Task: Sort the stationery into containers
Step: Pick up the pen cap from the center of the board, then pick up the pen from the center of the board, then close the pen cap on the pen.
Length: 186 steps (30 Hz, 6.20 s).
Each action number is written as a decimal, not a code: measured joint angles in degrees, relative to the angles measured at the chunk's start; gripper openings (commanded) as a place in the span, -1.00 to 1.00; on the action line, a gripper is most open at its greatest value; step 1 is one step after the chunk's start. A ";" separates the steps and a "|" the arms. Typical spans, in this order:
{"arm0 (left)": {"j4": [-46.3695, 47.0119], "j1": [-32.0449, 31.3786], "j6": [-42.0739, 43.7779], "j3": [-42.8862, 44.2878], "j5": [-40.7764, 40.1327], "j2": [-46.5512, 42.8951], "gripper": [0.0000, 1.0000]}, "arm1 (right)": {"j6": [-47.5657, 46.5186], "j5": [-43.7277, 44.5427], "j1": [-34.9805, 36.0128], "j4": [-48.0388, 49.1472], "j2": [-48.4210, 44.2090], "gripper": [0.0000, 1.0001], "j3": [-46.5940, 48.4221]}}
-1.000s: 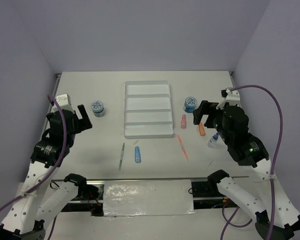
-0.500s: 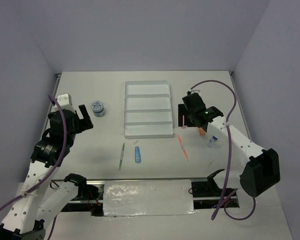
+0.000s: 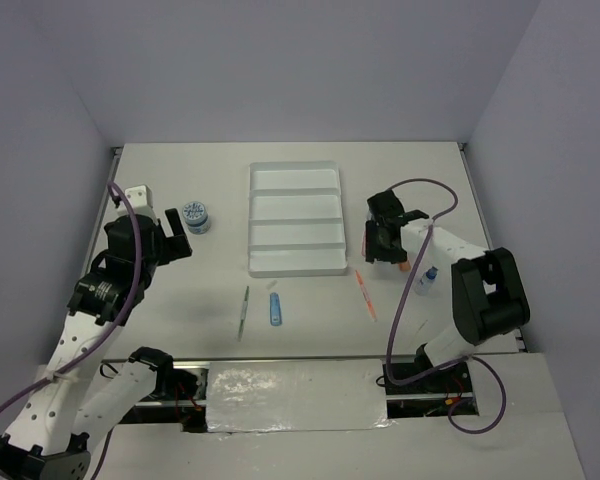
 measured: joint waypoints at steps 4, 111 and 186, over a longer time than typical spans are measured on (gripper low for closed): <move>0.02 -0.15 0.00 0.00 0.09 0.26 0.98 | -0.92 -0.70 -0.61 0.85 3.63 0.15 0.17; 9.44 -28.61 -22.18 -15.61 8.20 33.64 0.51 | 0.83 -7.06 13.62 3.41 -24.94 -1.00 3.82; 44.22 -33.24 -19.56 -21.24 25.38 -1.79 -1.00 | 23.06 -20.31 27.98 62.84 -26.69 -1.00 -13.44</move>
